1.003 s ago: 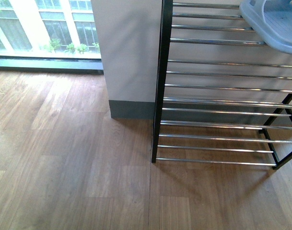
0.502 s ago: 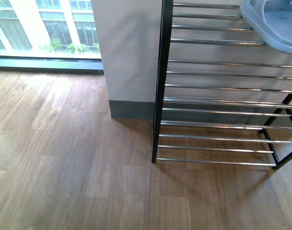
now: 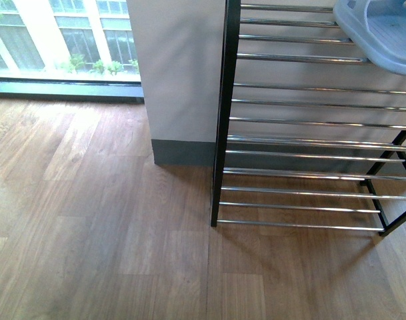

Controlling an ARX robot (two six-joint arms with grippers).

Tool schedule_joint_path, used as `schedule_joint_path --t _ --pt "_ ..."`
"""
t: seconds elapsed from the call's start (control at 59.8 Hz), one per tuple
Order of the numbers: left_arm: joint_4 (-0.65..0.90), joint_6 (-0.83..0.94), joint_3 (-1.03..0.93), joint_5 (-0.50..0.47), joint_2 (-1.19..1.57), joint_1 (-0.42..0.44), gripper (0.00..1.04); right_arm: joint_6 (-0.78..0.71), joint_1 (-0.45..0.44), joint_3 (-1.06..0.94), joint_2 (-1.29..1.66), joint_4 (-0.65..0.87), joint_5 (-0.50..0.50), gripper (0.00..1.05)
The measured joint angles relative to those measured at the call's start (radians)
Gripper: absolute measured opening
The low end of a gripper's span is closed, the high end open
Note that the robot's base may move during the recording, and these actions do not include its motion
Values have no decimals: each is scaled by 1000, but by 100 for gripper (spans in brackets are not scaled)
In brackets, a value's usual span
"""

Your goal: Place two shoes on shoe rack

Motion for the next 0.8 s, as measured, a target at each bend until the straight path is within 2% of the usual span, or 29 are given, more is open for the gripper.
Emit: schedule_joint_path --t 0.485,0.602,0.803 --pt "0 0 0 0 0 0 2 0 0 0 -131 -131 0 2" --pt "0 0 0 0 0 0 2 0 0 0 -262 -290 0 2" --pt "0 0 0 2 0 0 2 0 0 0 -298 -304 0 2"
